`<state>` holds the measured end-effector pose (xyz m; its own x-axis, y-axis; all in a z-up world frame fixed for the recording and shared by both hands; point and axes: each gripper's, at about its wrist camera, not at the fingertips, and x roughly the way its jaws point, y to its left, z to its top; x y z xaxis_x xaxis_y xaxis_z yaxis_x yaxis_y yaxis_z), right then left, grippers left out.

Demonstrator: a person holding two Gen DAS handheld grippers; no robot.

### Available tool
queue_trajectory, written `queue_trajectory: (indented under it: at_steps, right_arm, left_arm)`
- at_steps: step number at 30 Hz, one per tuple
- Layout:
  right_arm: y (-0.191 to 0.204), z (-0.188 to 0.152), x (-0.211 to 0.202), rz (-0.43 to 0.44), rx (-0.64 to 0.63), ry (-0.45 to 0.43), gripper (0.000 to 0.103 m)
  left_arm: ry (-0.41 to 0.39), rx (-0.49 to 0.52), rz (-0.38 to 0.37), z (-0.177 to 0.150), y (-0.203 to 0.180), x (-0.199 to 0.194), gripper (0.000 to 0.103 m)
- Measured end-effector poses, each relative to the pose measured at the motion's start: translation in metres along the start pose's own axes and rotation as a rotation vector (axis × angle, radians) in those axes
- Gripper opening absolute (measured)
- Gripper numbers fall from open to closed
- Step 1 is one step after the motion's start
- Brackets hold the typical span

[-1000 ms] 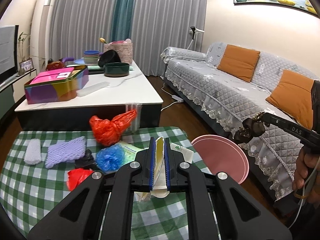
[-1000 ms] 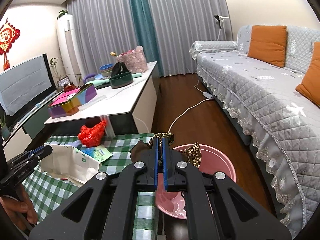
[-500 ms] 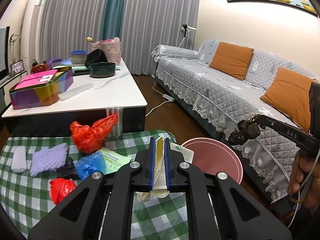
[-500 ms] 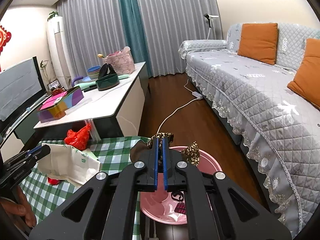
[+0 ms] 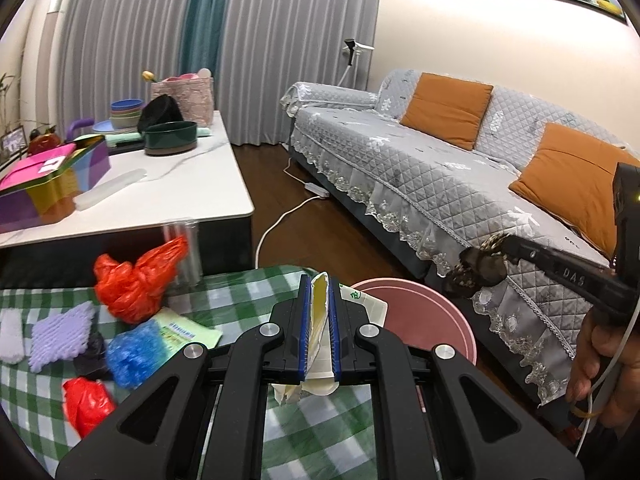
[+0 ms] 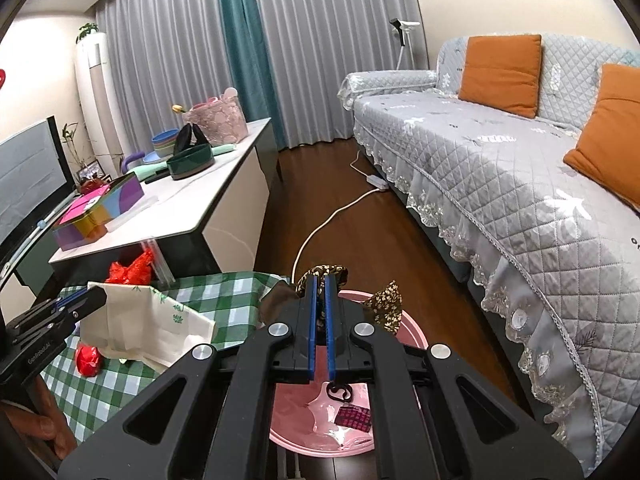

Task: Collect trash
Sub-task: 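Carry the white bag in the left tool while the right tool carries the cloth to the basin, then open the left tool over the basin while the right tool releases the cloth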

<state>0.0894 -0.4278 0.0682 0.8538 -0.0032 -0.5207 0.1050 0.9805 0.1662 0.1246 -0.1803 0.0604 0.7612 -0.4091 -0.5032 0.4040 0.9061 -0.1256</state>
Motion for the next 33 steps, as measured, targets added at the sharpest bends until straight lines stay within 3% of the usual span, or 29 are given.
queue_trajectory:
  at_steps: [15,19,23,33]
  right_arm:
    - [-0.027,-0.004,0.03,-0.074,0.053,0.052,0.005]
    - [-0.035,-0.005,0.038,-0.089,0.088,0.079,0.012]
    - [-0.033,-0.006,0.038,-0.1,0.086,0.069,0.038]
    - [-0.005,0.0,0.029,-0.061,0.045,0.032,0.044]
  left_arm:
    - [0.043,0.069,-0.064,0.012,-0.043,0.082,0.009]
    - [0.075,0.083,-0.102,0.01,-0.049,0.098,0.018]
    - [0.073,0.074,-0.095,0.009,-0.044,0.094,0.022]
    - [0.047,0.056,-0.042,0.005,-0.016,0.046,0.024]
